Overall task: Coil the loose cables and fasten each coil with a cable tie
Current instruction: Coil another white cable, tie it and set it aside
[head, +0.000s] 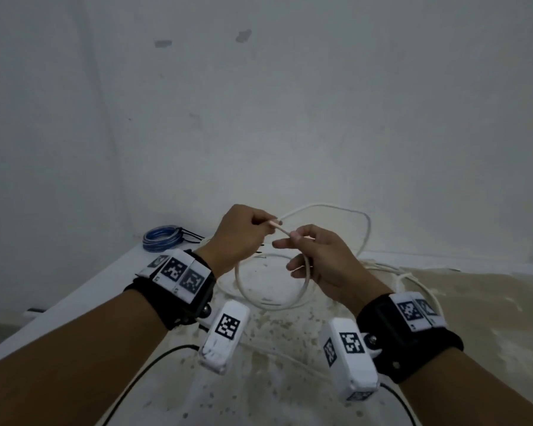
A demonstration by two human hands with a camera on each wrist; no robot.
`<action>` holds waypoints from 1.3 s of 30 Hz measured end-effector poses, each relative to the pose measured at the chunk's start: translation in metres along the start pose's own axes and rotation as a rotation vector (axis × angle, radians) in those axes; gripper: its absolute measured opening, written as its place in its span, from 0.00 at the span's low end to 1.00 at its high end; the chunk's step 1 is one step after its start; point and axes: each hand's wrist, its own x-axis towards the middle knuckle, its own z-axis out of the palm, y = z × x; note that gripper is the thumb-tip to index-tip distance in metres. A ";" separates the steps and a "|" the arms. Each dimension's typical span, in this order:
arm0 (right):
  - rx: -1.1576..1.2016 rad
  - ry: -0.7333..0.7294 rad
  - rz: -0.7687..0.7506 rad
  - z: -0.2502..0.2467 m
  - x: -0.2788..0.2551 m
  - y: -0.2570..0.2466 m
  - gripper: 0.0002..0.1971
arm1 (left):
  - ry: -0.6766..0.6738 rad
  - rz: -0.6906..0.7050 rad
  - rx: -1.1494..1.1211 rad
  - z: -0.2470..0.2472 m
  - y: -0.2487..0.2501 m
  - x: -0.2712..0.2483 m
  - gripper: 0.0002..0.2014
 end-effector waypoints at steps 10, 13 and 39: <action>0.212 0.248 0.063 0.015 0.033 0.010 0.05 | -0.187 -0.080 -0.099 -0.001 -0.009 0.002 0.07; 0.305 0.271 0.060 0.003 0.035 0.009 0.05 | -0.087 -0.160 -0.155 0.002 -0.019 -0.001 0.07; 0.209 0.172 0.084 -0.001 0.015 -0.007 0.19 | 0.069 -0.003 -0.089 0.029 0.017 -0.004 0.14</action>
